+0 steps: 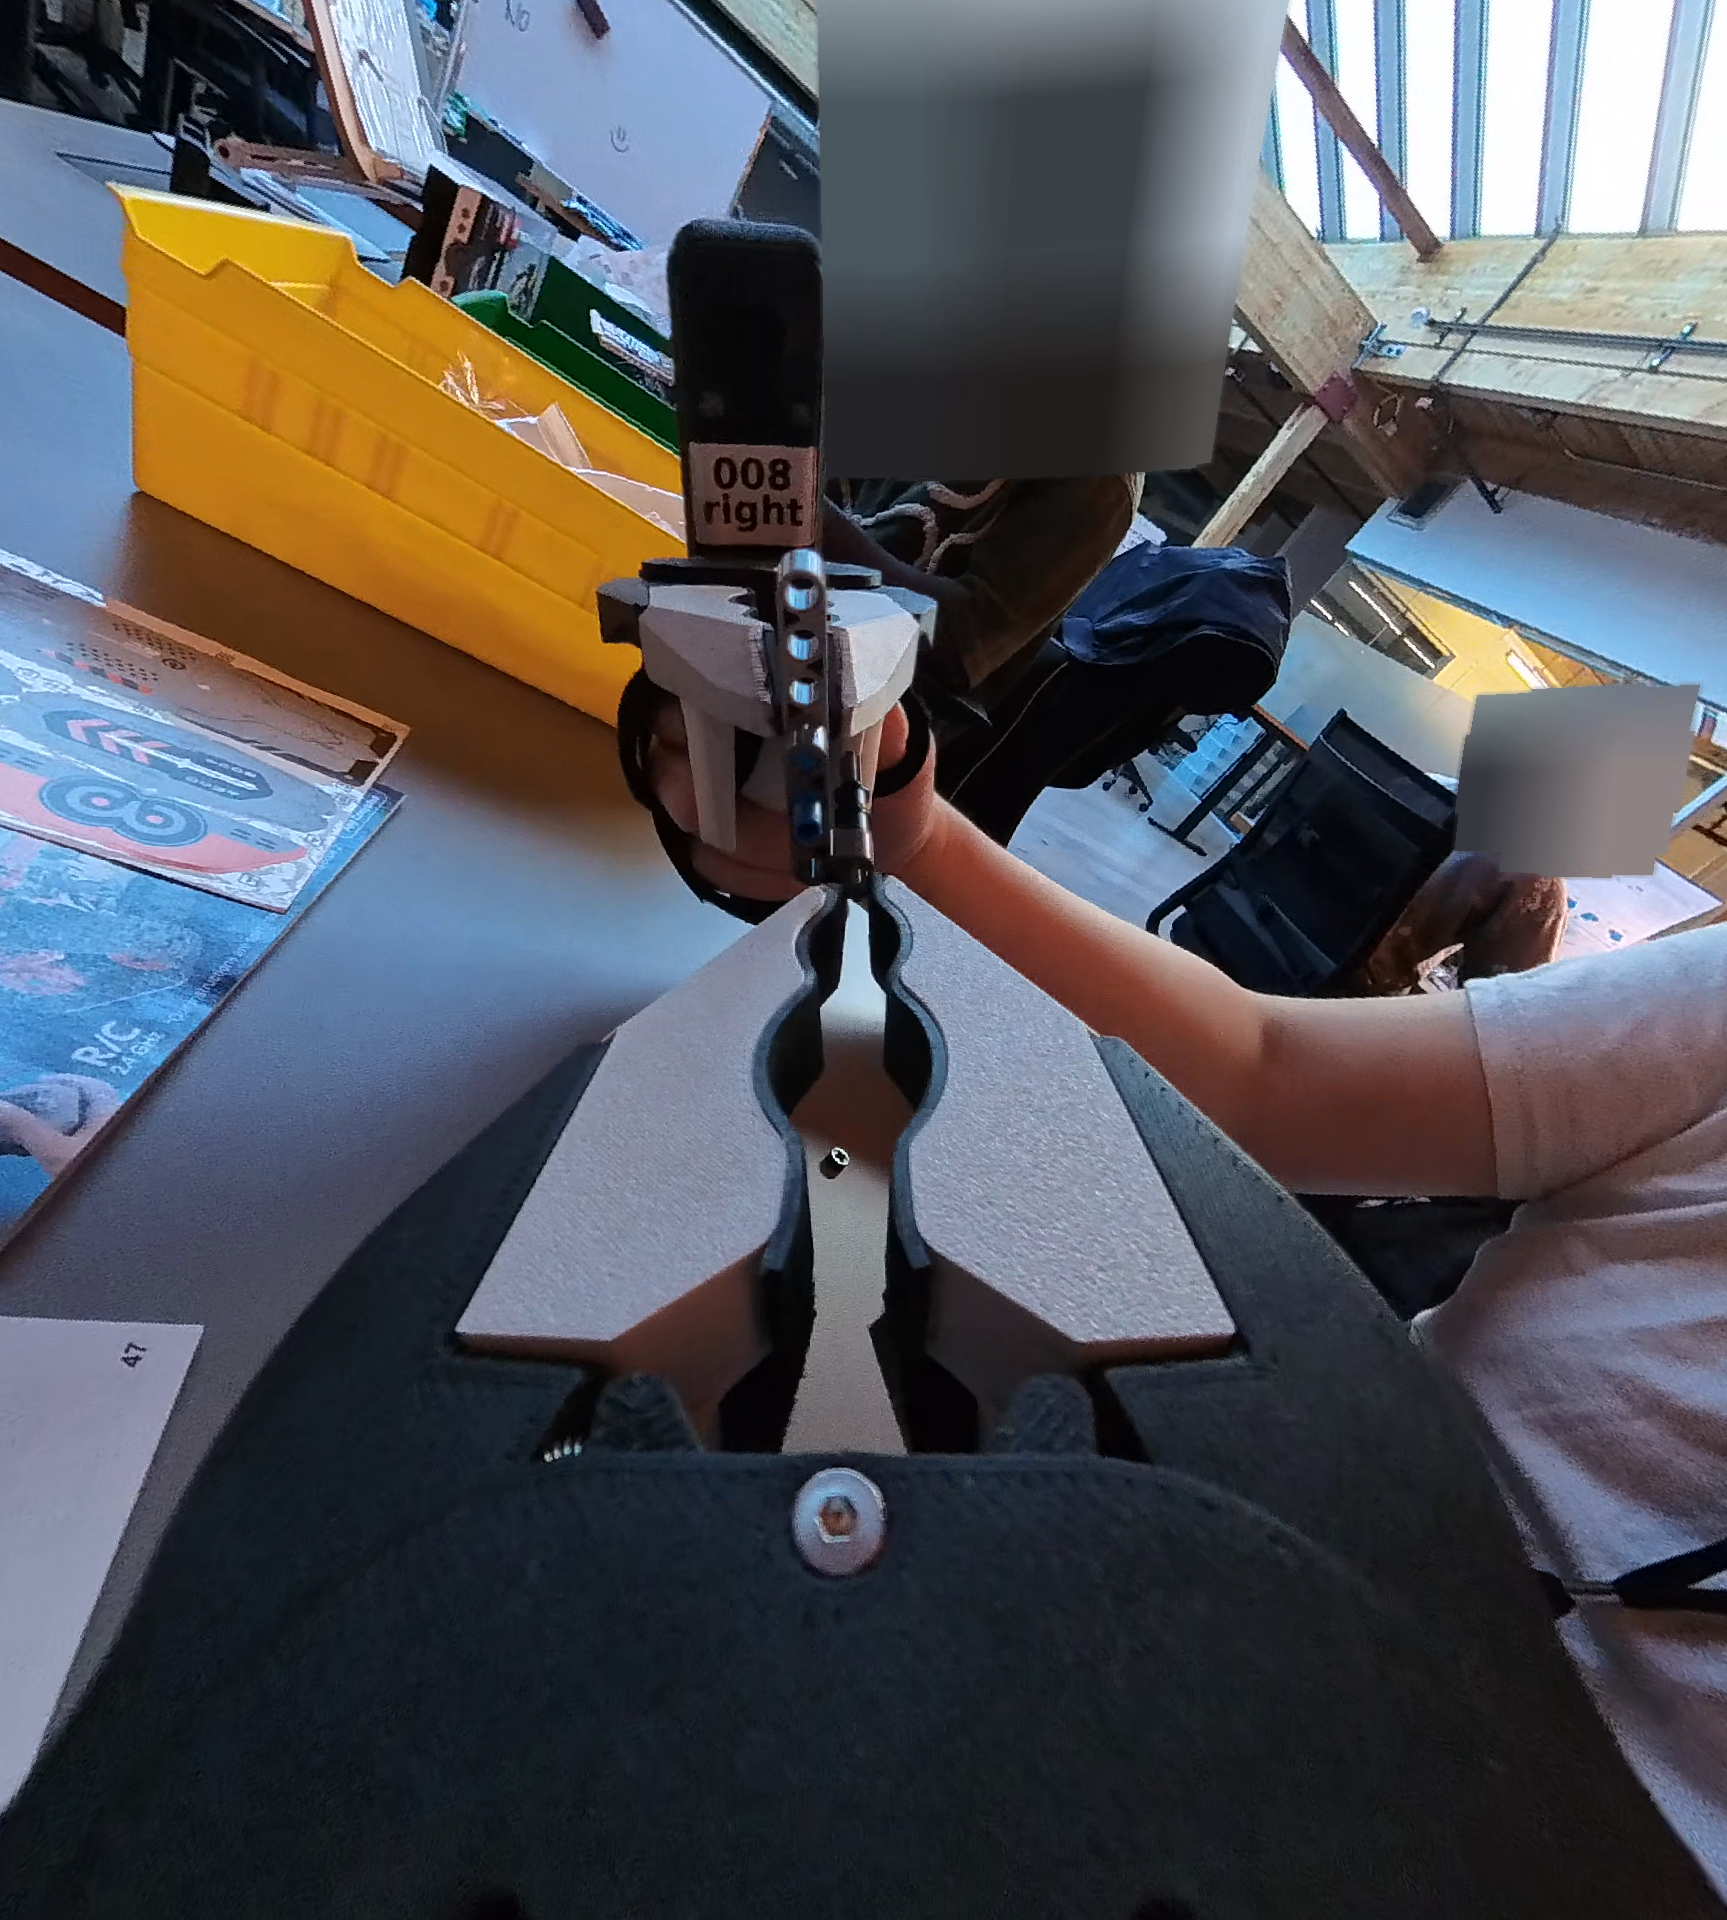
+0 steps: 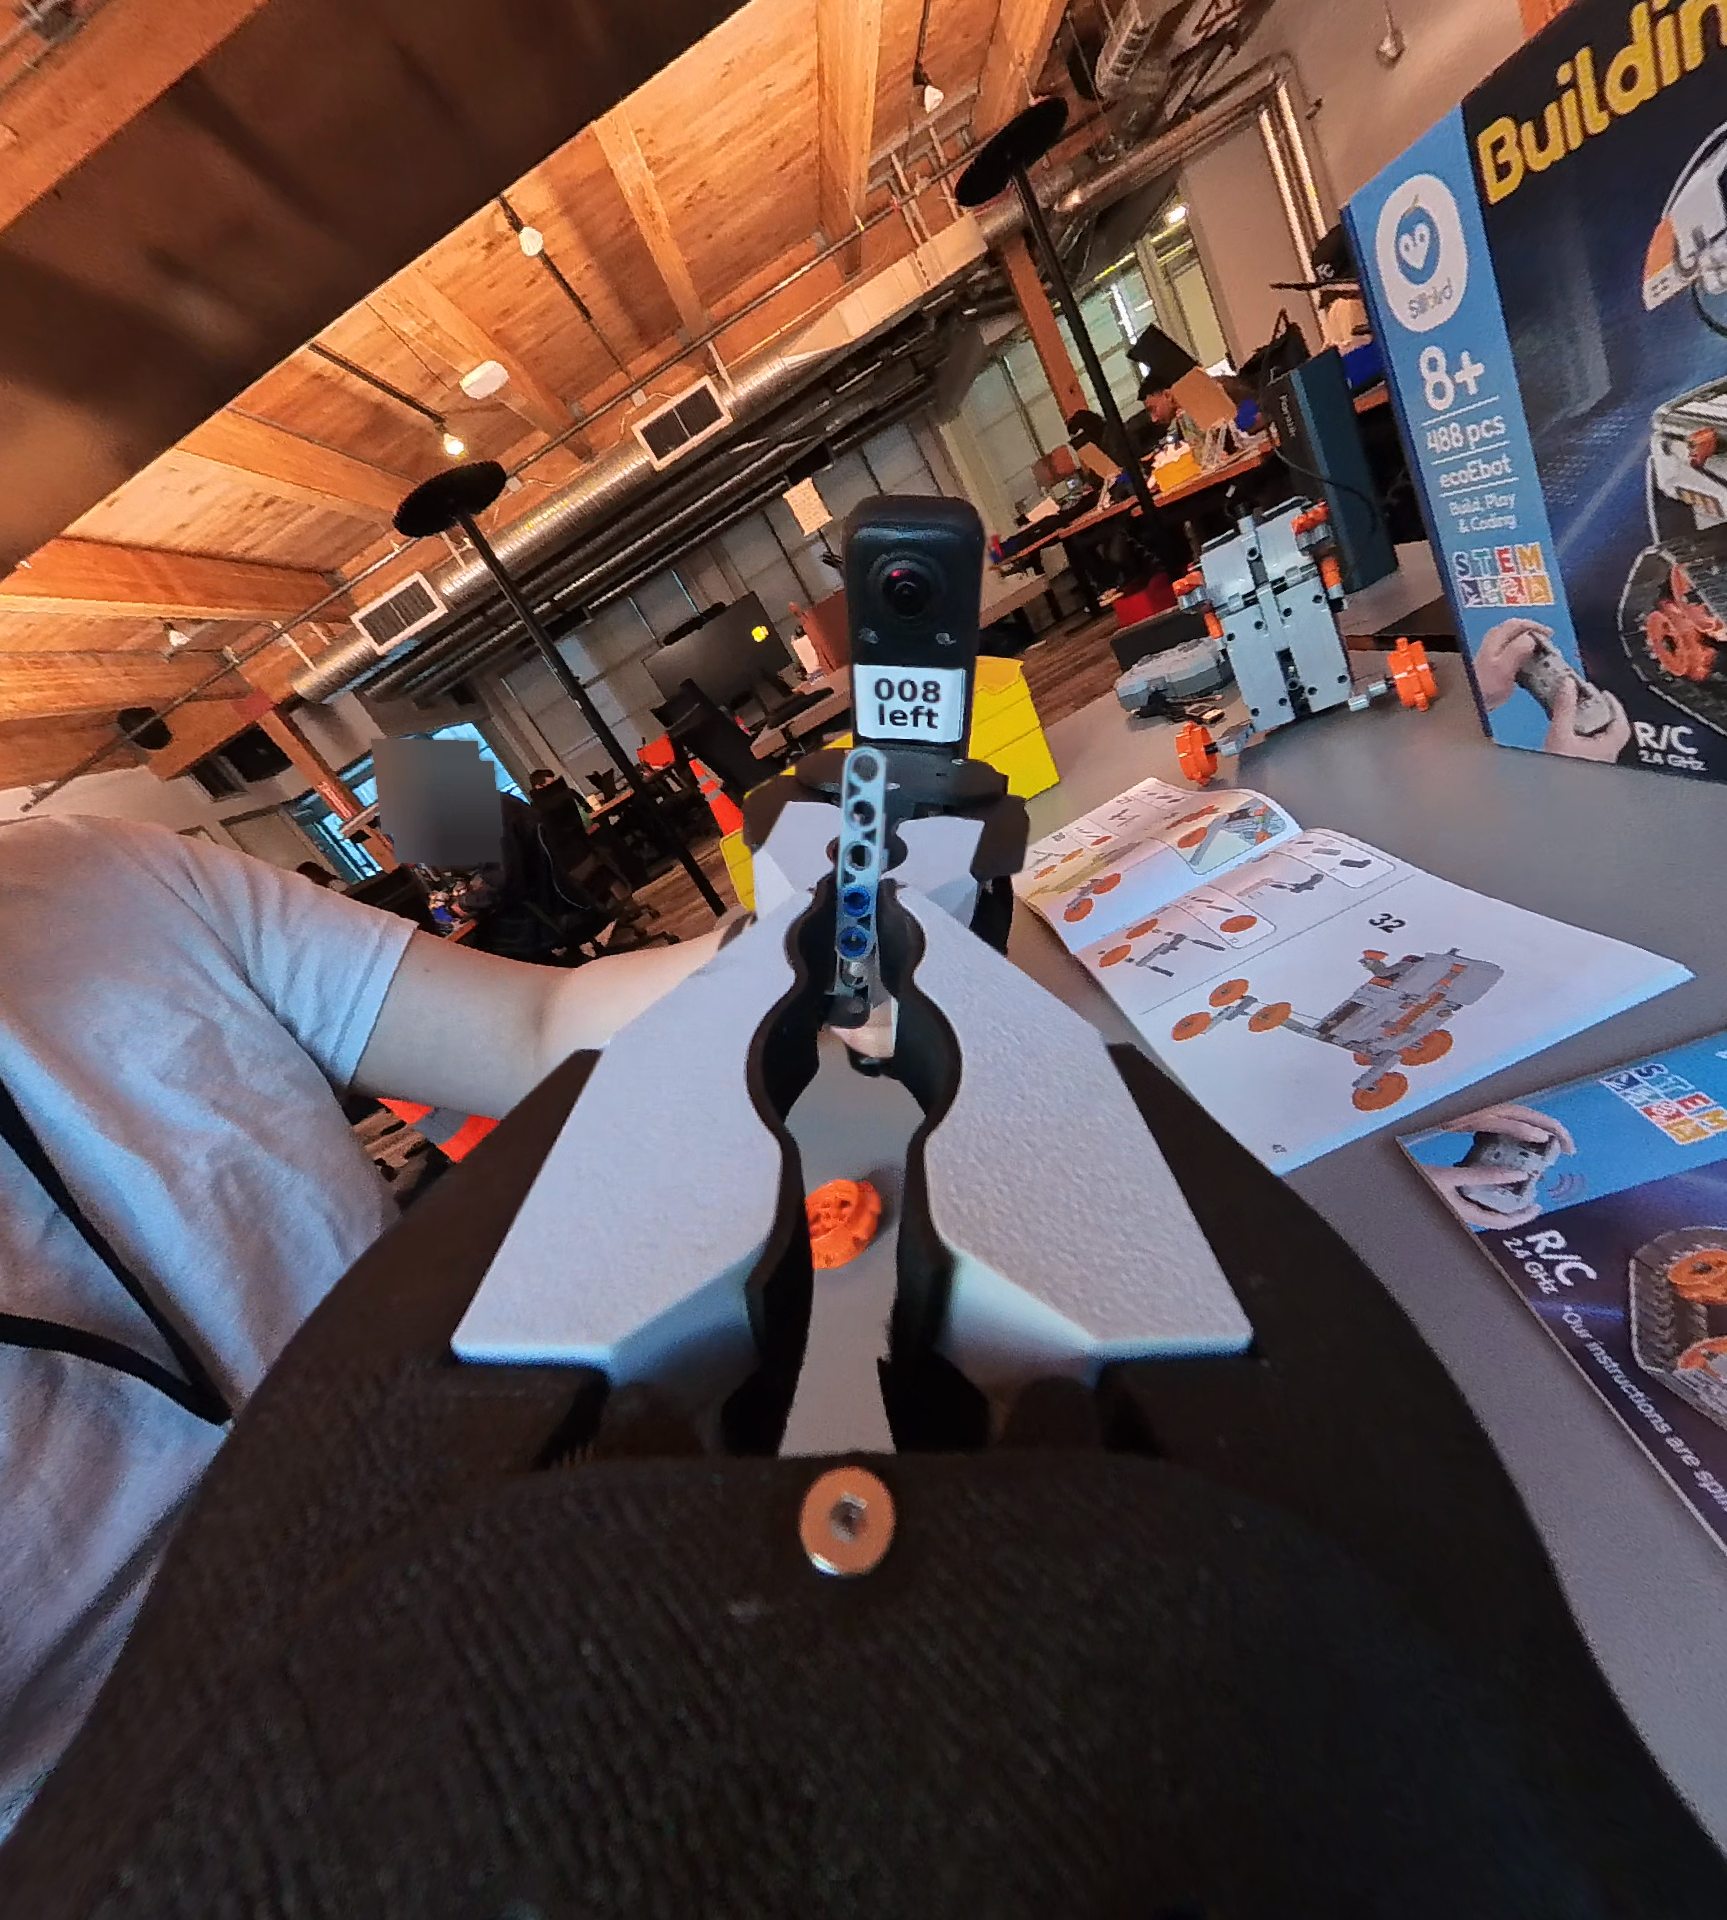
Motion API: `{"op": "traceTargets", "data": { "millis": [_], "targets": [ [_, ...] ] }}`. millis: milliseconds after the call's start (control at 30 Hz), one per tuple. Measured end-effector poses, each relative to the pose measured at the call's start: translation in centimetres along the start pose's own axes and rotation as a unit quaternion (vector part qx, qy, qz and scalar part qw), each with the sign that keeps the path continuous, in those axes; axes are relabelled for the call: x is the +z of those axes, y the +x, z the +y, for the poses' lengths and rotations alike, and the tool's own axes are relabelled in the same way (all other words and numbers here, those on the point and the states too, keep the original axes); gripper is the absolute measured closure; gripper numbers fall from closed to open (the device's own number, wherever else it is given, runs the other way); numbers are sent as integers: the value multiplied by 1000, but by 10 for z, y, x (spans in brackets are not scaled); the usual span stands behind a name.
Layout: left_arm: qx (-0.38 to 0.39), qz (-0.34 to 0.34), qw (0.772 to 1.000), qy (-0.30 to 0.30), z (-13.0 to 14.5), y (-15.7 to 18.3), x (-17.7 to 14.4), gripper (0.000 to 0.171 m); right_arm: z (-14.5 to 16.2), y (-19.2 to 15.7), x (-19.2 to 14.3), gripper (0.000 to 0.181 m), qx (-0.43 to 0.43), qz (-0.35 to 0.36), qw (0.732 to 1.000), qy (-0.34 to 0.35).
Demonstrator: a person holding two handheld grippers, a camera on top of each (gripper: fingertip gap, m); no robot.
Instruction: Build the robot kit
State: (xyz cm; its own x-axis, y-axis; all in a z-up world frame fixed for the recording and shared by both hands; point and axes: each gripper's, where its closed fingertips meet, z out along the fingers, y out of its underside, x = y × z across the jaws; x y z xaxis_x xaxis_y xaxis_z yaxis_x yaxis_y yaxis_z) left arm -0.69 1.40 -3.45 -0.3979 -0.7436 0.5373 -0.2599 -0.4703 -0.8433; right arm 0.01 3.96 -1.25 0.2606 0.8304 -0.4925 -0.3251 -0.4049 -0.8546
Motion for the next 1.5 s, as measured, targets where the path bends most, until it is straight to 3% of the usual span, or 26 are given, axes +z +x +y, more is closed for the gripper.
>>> {"op": "traceTargets", "data": {
  "millis": [400, 467, 533, 633, 733, 800, 1067, 1200, 1233, 1267, 1300, 1367, 1433, 1500],
  "targets": [
    [-5, -1, 999, 43, -14, 4, -7, 171, -9, -5, 9, 175, -14, -2, 1000, 10],
    [-28, 2, 998, 52, -17, 3, -9, 151, -12, 0, 12, 175, -25, 23, 999, 4],
    [-32, -5, 998, 57, -17, -1, -10, 155, -13, 2, 16, 175, -27, 32, 999, -5],
    [-38, -40, 997, 58, -18, -14, -14, 146, -18, 7, 23, 175, -38, 52, 998, -7],
    [-62, -6, 994, 92, -29, -8, -19, 148, -24, 6, 28, 175, -42, 56, 998, -3],
    [-70, 16, 992, 100, -32, -4, -20, 160, -27, 2, 33, 176, -37, 42, 998, 5],
    [-107, 68, 981, 148, -46, 5, -26, 150, -33, -13, 47, 175, -59, 2, 998, 23],
    [-122, 107, 976, 146, -49, 17, -26, 161, -38, -16, 51, 176, -83, 10, 996, 15],
    [-117, 109, 977, 142, -50, 19, -28, 161, -38, -19, 51, 171, -93, 14, 996, 7],
    [-110, 121, 976, 141, -52, 25, -32, 161, -43, -21, 50, 141, -99, 30, 995, 9],
    [-105, 121, 977, 141, -56, 27, -37, 161, -45, -22, 45, 121, -110, 53, 993, -1],
    [-92, 100, 982, 135, -63, 24, -52, 160, -22, -31, 26, 138, -158, 83, 980, -91],
    [-88, 74, 984, 132, -72, 19, -76, 161, 21, -37, -4, 159, -176, 113, 957, -202],
    [-72, -13, 991, 113, -77, 1, -103, 161, 87, -25, -44, 160, -165, 179, 904, -350]
  ]
}}
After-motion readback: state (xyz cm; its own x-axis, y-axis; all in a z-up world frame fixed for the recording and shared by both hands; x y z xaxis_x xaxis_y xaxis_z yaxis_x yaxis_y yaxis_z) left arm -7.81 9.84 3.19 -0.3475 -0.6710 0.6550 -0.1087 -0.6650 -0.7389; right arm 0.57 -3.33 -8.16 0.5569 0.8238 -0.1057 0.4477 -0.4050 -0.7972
